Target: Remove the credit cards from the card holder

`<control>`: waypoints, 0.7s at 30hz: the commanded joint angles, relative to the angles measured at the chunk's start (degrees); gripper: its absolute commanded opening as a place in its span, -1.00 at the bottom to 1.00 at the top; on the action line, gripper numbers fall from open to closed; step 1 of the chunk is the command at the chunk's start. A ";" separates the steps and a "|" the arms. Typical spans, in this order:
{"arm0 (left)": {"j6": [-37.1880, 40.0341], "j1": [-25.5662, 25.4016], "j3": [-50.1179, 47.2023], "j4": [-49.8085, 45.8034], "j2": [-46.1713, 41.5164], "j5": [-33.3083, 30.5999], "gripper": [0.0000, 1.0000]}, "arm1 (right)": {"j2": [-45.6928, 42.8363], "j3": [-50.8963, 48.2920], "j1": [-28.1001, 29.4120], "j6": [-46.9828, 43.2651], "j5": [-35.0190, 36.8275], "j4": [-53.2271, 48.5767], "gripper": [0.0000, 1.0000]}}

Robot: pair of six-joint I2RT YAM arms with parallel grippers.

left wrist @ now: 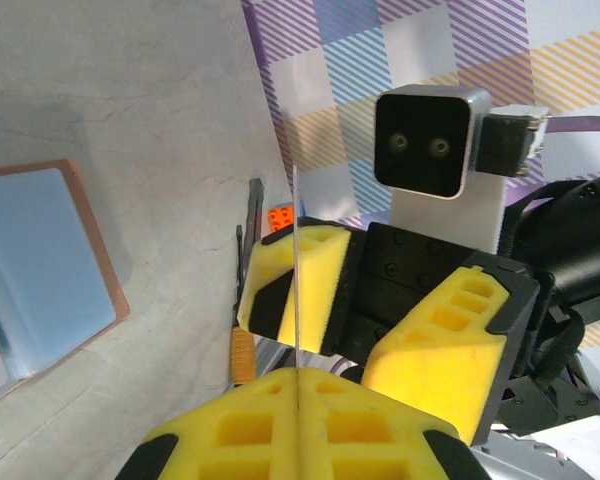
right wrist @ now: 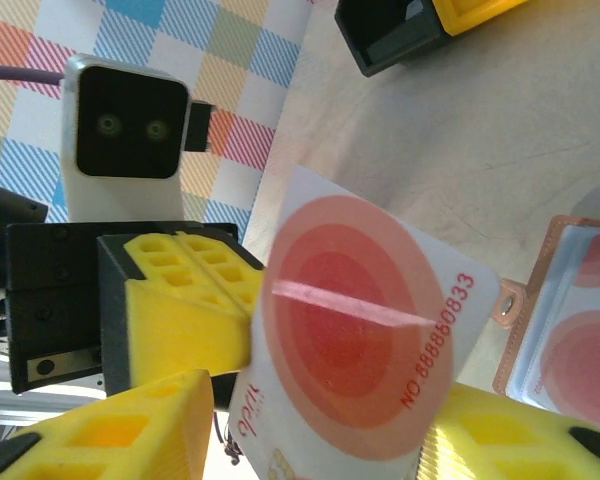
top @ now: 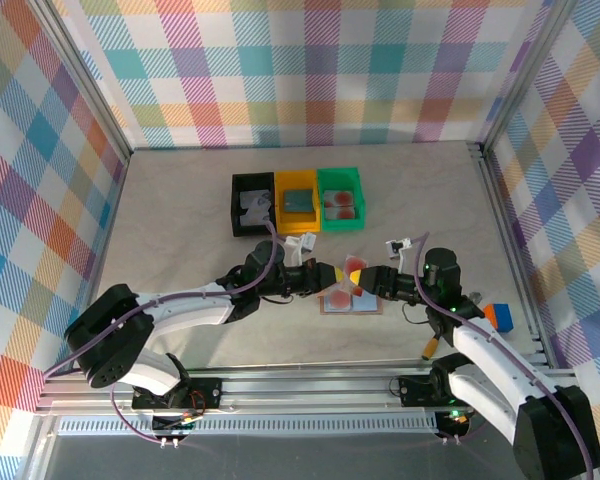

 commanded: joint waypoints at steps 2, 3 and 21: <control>-0.58 -0.60 -0.64 4.22 0.94 0.96 -1.00 | -1.77 -0.68 0.41 -0.34 -0.13 2.21 -0.13; -0.69 -0.68 -0.76 4.63 1.11 0.95 -1.00 | -2.00 -0.76 0.44 -0.34 -0.09 2.28 -0.14; -1.85 -0.74 -1.48 8.19 2.67 1.47 -1.00 | -3.01 -0.42 0.66 -0.65 0.53 0.65 -0.63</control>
